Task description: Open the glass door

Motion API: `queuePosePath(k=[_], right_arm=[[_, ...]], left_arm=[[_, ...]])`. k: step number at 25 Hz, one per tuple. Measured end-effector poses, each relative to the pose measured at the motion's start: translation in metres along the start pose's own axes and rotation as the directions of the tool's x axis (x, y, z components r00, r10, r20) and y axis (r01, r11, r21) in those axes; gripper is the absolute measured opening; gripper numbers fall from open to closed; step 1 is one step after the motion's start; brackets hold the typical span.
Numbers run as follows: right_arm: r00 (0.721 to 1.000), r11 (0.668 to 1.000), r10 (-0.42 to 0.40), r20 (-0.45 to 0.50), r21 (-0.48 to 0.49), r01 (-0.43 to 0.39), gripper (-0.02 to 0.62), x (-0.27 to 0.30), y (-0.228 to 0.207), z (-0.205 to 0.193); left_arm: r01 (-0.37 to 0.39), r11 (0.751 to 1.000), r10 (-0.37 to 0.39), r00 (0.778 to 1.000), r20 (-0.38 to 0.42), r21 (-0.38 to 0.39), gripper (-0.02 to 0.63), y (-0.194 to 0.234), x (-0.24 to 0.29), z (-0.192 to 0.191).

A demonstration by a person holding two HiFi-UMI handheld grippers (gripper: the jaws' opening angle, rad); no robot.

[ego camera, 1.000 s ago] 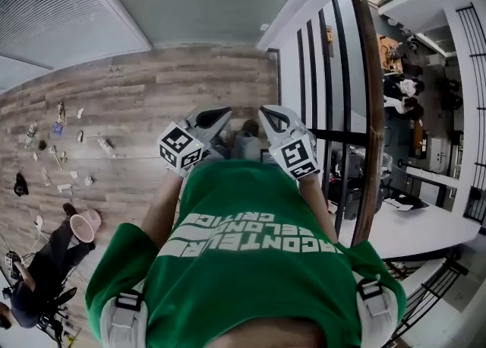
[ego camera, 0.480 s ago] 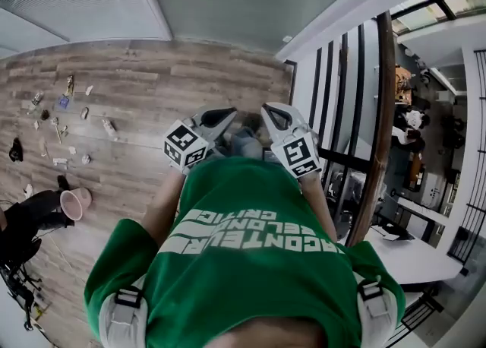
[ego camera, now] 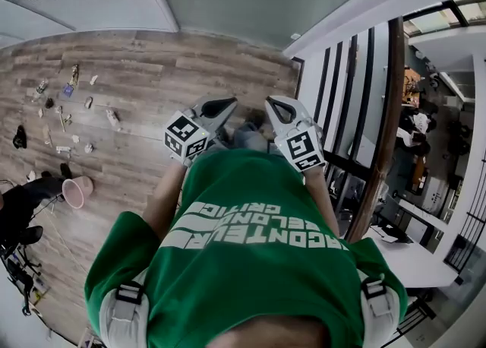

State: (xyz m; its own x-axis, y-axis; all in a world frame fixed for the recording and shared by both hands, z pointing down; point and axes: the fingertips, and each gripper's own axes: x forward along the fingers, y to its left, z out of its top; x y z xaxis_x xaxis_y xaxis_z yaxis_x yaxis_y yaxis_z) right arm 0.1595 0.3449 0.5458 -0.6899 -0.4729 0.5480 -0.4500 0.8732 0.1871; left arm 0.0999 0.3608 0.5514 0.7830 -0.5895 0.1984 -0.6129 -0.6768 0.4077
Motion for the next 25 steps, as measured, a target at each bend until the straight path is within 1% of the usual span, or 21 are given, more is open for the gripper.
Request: queuePosePath(k=[5, 11, 18, 25], right_arm=[[1.0, 1.0, -0.005, 0.02, 0.014, 0.005, -0.008, 0.003, -0.032, -0.006], [0.999, 0.999, -0.017, 0.045, 0.044, 0.015, -0.008, -0.003, -0.069, -0.017], [0.997, 0.996, -0.044, 0.057, 0.08, 0.039, -0.008, -0.011, -0.113, -0.038], [0.995, 0.992, -0.067, 0.071, 0.111, 0.058, -0.008, -0.019, -0.167, -0.057]], left_arm=[[-0.018, 1.0, 0.018, 1.0, -0.013, -0.006, 0.017, 0.007, 0.027, 0.008], [-0.009, 1.0, 0.01, 0.998, -0.054, 0.006, 0.017, 0.001, 0.064, 0.014], [-0.006, 1.0, 0.007, 0.997, -0.076, 0.01, 0.017, 0.002, 0.107, 0.022], [-0.004, 1.0, 0.006, 0.995, -0.099, 0.023, 0.017, 0.002, 0.151, 0.035]])
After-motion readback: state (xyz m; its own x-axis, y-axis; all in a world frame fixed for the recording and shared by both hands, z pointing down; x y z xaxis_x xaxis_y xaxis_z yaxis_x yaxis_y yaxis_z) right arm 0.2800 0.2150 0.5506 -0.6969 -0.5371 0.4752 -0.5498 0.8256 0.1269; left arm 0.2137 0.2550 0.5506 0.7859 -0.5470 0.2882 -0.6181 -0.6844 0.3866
